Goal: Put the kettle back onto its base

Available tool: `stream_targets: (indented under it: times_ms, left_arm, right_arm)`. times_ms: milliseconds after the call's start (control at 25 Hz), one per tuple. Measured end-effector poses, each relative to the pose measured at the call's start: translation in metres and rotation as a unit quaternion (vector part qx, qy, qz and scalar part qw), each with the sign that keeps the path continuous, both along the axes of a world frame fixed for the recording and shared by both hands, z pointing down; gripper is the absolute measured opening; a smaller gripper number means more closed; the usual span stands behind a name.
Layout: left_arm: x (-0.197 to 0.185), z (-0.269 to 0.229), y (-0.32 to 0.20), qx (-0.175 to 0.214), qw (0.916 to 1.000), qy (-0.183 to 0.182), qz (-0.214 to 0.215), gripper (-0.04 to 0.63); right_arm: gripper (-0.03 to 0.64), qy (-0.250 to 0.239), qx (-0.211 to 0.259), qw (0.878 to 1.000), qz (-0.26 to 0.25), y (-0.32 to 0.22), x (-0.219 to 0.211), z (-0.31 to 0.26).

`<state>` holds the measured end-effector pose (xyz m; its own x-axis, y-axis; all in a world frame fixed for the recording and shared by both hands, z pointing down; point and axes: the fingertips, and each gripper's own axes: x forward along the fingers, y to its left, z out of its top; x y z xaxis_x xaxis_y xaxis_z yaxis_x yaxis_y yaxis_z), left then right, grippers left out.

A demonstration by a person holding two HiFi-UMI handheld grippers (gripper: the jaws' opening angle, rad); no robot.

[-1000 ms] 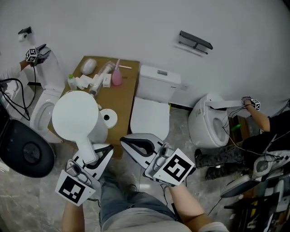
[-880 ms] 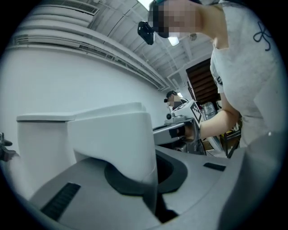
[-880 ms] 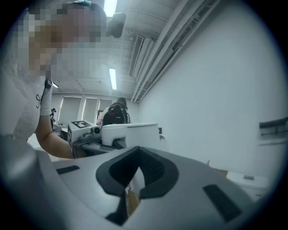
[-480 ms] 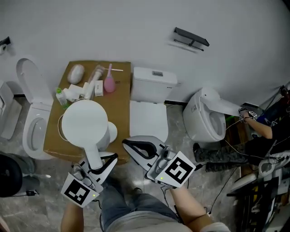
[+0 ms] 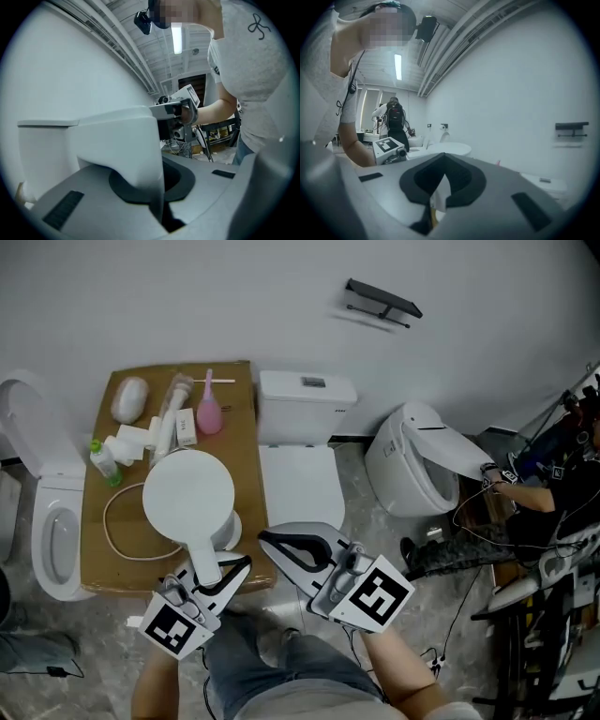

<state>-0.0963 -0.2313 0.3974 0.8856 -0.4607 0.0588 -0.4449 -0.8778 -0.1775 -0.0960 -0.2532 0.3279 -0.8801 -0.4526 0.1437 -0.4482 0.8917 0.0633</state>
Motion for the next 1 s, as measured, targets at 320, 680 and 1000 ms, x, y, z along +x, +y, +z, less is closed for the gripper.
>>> stream_targets:
  times_ms: [320, 680, 1000]
  left_arm:
    - [0.014, 0.05, -0.016, -0.01, 0.9998, 0.003, 0.016, 0.009]
    - [0.023, 0.088, -0.021, -0.028, 0.9995, 0.008, 0.015, 0.009]
    - [0.027, 0.099, -0.022, -0.009, 0.9998, 0.005, 0.014, 0.009]
  right_arm:
    - [0.008, 0.016, 0.005, 1.0, 0.018, -0.012, 0.007, 0.033]
    - [0.008, 0.018, 0.006, 1.0, 0.011, -0.017, 0.009, 0.059]
    - [0.008, 0.016, 0.004, 1.0, 0.006, -0.018, 0.012, 0.069]
